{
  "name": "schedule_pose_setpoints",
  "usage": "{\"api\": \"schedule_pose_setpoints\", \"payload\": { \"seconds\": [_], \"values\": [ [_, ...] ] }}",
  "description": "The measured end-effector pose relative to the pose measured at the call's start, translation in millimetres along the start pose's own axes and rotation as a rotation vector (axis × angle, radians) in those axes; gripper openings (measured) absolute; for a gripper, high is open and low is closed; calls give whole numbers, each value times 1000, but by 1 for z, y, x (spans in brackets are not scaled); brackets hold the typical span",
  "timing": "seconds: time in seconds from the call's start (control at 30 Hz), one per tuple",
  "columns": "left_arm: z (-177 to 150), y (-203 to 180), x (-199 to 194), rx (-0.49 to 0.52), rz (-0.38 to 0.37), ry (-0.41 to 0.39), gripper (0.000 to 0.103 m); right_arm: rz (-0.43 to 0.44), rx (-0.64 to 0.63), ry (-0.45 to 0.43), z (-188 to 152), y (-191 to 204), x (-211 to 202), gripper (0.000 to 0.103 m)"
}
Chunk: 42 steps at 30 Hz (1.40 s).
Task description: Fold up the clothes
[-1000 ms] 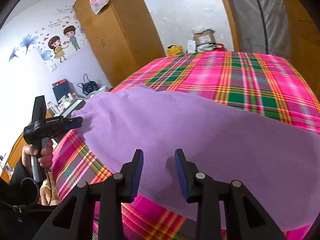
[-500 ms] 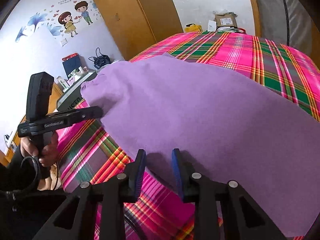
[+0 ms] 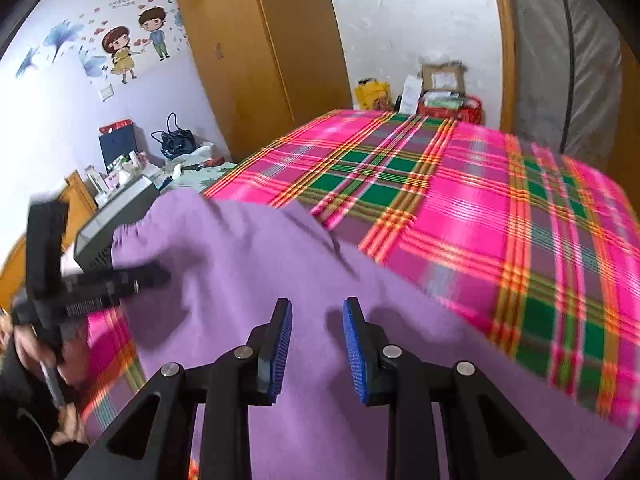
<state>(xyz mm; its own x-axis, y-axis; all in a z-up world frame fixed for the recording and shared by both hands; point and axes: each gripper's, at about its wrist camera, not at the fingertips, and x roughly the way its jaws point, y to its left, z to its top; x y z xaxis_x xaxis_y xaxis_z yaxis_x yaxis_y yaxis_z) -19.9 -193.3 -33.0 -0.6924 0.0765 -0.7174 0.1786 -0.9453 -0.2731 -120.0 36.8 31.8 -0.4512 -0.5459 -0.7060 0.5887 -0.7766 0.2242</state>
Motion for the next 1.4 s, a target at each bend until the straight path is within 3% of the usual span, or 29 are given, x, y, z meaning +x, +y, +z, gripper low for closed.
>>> {"api": "schedule_pose_setpoints", "payload": {
  "seconds": [0.13,0.27,0.57,0.63,0.67,0.7,0.77,0.97,1.07,1.2,1.3,1.4],
  "values": [
    [-7,7,-6,7,-16,-3,43,76,62,0,33,-26,19,28],
    [-7,17,-5,-38,-84,-10,50,125,102,47,58,-47,47,29],
    [-4,18,-6,-60,-122,-12,52,213,24,190,59,-29,100,29],
    [-4,19,-7,-63,-130,-12,53,202,-4,202,57,-24,104,25],
    [-4,19,-7,-64,-133,-13,54,190,-19,207,56,-21,105,11],
    [-3,19,-7,-66,-138,-13,54,179,-30,210,56,-20,106,6],
    [-1,20,-6,-71,-145,-13,55,161,-29,199,60,-20,106,3],
    [-1,21,-4,-83,-160,-14,55,106,15,98,82,-34,92,2],
    [-1,22,-3,-86,-164,-15,55,70,8,97,86,-35,92,2],
    [-1,24,-3,-98,-177,-17,55,94,89,98,83,-52,84,5],
    [0,24,-2,-101,-180,-18,55,103,125,73,74,-66,65,11],
    [0,24,-2,-102,-182,-18,55,99,111,112,55,-74,57,16]
  ]
}}
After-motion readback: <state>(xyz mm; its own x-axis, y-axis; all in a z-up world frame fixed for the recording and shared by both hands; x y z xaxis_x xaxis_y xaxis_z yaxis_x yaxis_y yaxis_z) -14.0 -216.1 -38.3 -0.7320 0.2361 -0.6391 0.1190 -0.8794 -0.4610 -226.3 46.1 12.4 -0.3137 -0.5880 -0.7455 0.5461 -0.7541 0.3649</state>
